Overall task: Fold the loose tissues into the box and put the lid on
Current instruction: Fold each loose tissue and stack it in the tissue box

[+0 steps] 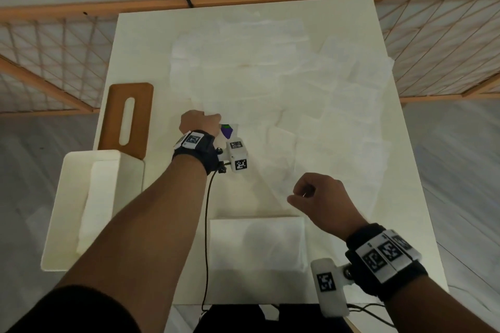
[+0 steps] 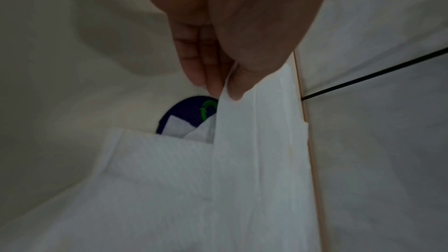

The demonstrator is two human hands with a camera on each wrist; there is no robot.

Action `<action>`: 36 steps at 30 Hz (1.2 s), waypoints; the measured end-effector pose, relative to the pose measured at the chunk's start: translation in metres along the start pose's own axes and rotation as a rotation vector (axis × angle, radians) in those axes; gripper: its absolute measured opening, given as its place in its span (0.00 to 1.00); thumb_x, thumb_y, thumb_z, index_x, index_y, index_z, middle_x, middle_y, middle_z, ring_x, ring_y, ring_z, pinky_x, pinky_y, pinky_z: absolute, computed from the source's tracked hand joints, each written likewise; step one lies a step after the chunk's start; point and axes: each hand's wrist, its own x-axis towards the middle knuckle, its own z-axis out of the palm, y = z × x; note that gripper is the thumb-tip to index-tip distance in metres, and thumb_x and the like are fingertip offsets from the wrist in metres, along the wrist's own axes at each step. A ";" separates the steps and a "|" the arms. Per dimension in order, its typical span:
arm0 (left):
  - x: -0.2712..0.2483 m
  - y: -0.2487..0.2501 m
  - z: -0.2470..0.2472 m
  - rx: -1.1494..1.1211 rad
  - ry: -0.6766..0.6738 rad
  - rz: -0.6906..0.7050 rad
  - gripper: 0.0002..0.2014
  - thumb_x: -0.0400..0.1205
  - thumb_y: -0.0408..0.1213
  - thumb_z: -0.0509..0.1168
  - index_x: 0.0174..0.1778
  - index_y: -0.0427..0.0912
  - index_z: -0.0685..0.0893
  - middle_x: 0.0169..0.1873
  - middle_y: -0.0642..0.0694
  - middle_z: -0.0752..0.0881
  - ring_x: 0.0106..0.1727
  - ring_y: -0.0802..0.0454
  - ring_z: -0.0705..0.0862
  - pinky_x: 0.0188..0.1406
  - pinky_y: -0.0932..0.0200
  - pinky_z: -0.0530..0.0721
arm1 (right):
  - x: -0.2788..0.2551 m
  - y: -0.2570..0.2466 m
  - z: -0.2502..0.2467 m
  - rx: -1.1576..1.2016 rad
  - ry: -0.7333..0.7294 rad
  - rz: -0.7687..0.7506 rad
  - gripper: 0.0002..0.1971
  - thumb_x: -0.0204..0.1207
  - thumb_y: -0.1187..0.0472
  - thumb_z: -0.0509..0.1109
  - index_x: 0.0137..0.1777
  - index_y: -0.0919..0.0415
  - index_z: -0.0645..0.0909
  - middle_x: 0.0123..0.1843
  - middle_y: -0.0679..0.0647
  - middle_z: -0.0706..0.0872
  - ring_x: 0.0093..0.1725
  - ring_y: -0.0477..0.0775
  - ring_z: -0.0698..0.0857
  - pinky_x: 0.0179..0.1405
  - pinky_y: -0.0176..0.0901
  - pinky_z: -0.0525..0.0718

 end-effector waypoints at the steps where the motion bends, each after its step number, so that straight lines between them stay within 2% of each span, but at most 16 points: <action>1: -0.005 -0.005 0.000 -0.161 -0.005 -0.030 0.13 0.70 0.41 0.77 0.37 0.38 0.82 0.39 0.44 0.90 0.44 0.45 0.90 0.51 0.52 0.89 | 0.001 0.000 -0.001 0.007 0.005 0.002 0.07 0.71 0.59 0.80 0.36 0.53 0.83 0.33 0.45 0.86 0.35 0.38 0.82 0.31 0.26 0.78; 5: -0.051 -0.022 -0.012 -0.564 -0.040 -0.101 0.05 0.79 0.30 0.70 0.40 0.37 0.80 0.38 0.39 0.88 0.42 0.45 0.89 0.48 0.49 0.92 | 0.003 -0.006 -0.002 0.017 0.005 -0.001 0.07 0.71 0.58 0.79 0.36 0.55 0.84 0.32 0.45 0.86 0.33 0.36 0.82 0.30 0.26 0.77; 8: -0.087 -0.029 -0.031 -0.814 -0.132 -0.137 0.03 0.79 0.24 0.65 0.39 0.32 0.79 0.42 0.37 0.82 0.45 0.39 0.85 0.51 0.46 0.91 | 0.004 -0.009 0.001 0.080 -0.019 0.023 0.08 0.72 0.54 0.79 0.37 0.55 0.85 0.35 0.49 0.89 0.33 0.39 0.83 0.33 0.30 0.81; 10: -0.109 -0.034 -0.046 -0.975 -0.221 -0.144 0.10 0.79 0.21 0.60 0.34 0.36 0.75 0.40 0.40 0.76 0.43 0.38 0.81 0.48 0.45 0.91 | 0.006 -0.012 0.005 0.239 -0.056 0.098 0.12 0.75 0.47 0.77 0.41 0.56 0.86 0.41 0.52 0.91 0.42 0.48 0.89 0.43 0.44 0.88; 12: -0.136 -0.038 -0.064 -1.126 -0.377 -0.135 0.12 0.79 0.21 0.55 0.33 0.38 0.74 0.40 0.39 0.79 0.42 0.36 0.83 0.48 0.42 0.91 | 0.005 -0.018 0.012 0.540 -0.124 0.208 0.18 0.78 0.42 0.73 0.49 0.57 0.87 0.50 0.54 0.91 0.56 0.57 0.90 0.53 0.57 0.90; 15: -0.171 -0.048 -0.089 -1.246 -0.609 -0.070 0.19 0.77 0.24 0.51 0.58 0.33 0.84 0.57 0.36 0.88 0.56 0.36 0.88 0.59 0.43 0.88 | -0.001 -0.034 0.023 1.026 -0.316 0.304 0.29 0.76 0.32 0.64 0.67 0.51 0.84 0.64 0.53 0.90 0.67 0.59 0.86 0.68 0.64 0.82; 17: -0.188 -0.057 -0.104 -1.265 -0.667 -0.044 0.25 0.73 0.26 0.53 0.65 0.34 0.84 0.60 0.38 0.88 0.57 0.39 0.89 0.55 0.46 0.90 | -0.004 -0.046 0.027 1.254 -0.420 0.288 0.35 0.77 0.31 0.59 0.73 0.54 0.82 0.69 0.58 0.87 0.71 0.62 0.84 0.72 0.68 0.76; 19: -0.199 -0.071 -0.114 -1.257 -0.679 -0.011 0.24 0.71 0.25 0.56 0.59 0.36 0.90 0.59 0.38 0.89 0.57 0.40 0.89 0.51 0.49 0.91 | -0.006 -0.059 0.025 1.309 -0.403 0.235 0.29 0.81 0.42 0.64 0.73 0.62 0.82 0.71 0.65 0.84 0.71 0.67 0.83 0.72 0.69 0.77; 21: -0.204 -0.091 -0.124 -1.236 -0.664 0.034 0.24 0.68 0.25 0.63 0.60 0.35 0.89 0.61 0.35 0.88 0.60 0.37 0.88 0.54 0.46 0.90 | -0.008 -0.069 0.019 1.203 -0.330 0.126 0.22 0.79 0.61 0.69 0.72 0.69 0.80 0.70 0.70 0.84 0.68 0.70 0.84 0.68 0.66 0.82; 23: -0.200 -0.110 -0.136 -1.185 -0.654 0.031 0.32 0.64 0.35 0.77 0.66 0.35 0.83 0.62 0.35 0.87 0.61 0.37 0.87 0.60 0.50 0.87 | -0.009 -0.074 0.010 1.095 -0.289 0.053 0.22 0.75 0.72 0.71 0.70 0.72 0.81 0.67 0.70 0.86 0.64 0.71 0.86 0.62 0.63 0.87; 24: -0.200 -0.112 -0.143 -1.209 -0.646 -0.072 0.37 0.64 0.45 0.79 0.70 0.38 0.80 0.62 0.37 0.88 0.61 0.38 0.87 0.62 0.56 0.83 | -0.012 -0.076 0.005 1.045 -0.282 0.021 0.22 0.74 0.75 0.71 0.69 0.72 0.81 0.65 0.69 0.87 0.63 0.71 0.87 0.61 0.62 0.87; 25: -0.196 -0.117 -0.148 -1.175 -0.603 -0.103 0.40 0.67 0.55 0.76 0.74 0.40 0.78 0.63 0.37 0.87 0.62 0.38 0.86 0.64 0.58 0.79 | -0.015 -0.078 -0.001 0.992 -0.275 -0.007 0.21 0.74 0.76 0.71 0.68 0.72 0.82 0.64 0.69 0.88 0.62 0.70 0.88 0.60 0.63 0.87; 27: -0.198 -0.118 -0.147 -0.962 -0.577 -0.004 0.36 0.78 0.60 0.66 0.77 0.40 0.76 0.64 0.33 0.86 0.63 0.35 0.85 0.60 0.48 0.83 | -0.021 -0.082 -0.009 0.881 -0.255 -0.033 0.18 0.74 0.77 0.71 0.64 0.72 0.84 0.61 0.68 0.89 0.58 0.69 0.89 0.61 0.65 0.87; 29: -0.197 -0.112 -0.143 -0.873 -0.637 0.017 0.25 0.83 0.49 0.63 0.71 0.35 0.81 0.56 0.34 0.89 0.55 0.37 0.88 0.50 0.47 0.89 | -0.026 -0.084 -0.014 0.802 -0.258 -0.053 0.17 0.74 0.76 0.73 0.63 0.71 0.85 0.59 0.68 0.90 0.57 0.69 0.89 0.62 0.66 0.86; 32: -0.198 -0.105 -0.135 -0.619 -0.546 0.232 0.12 0.83 0.30 0.66 0.62 0.36 0.86 0.55 0.41 0.91 0.56 0.42 0.90 0.52 0.51 0.90 | -0.036 -0.084 -0.020 0.781 -0.317 -0.075 0.17 0.75 0.73 0.73 0.64 0.68 0.85 0.61 0.67 0.90 0.60 0.70 0.89 0.63 0.64 0.86; 36: -0.193 -0.107 -0.134 -0.464 -0.459 0.369 0.12 0.84 0.28 0.67 0.63 0.39 0.87 0.55 0.46 0.92 0.57 0.46 0.91 0.54 0.51 0.90 | -0.043 -0.074 -0.022 0.765 -0.297 -0.075 0.16 0.74 0.78 0.71 0.61 0.70 0.86 0.59 0.67 0.91 0.59 0.70 0.89 0.62 0.66 0.87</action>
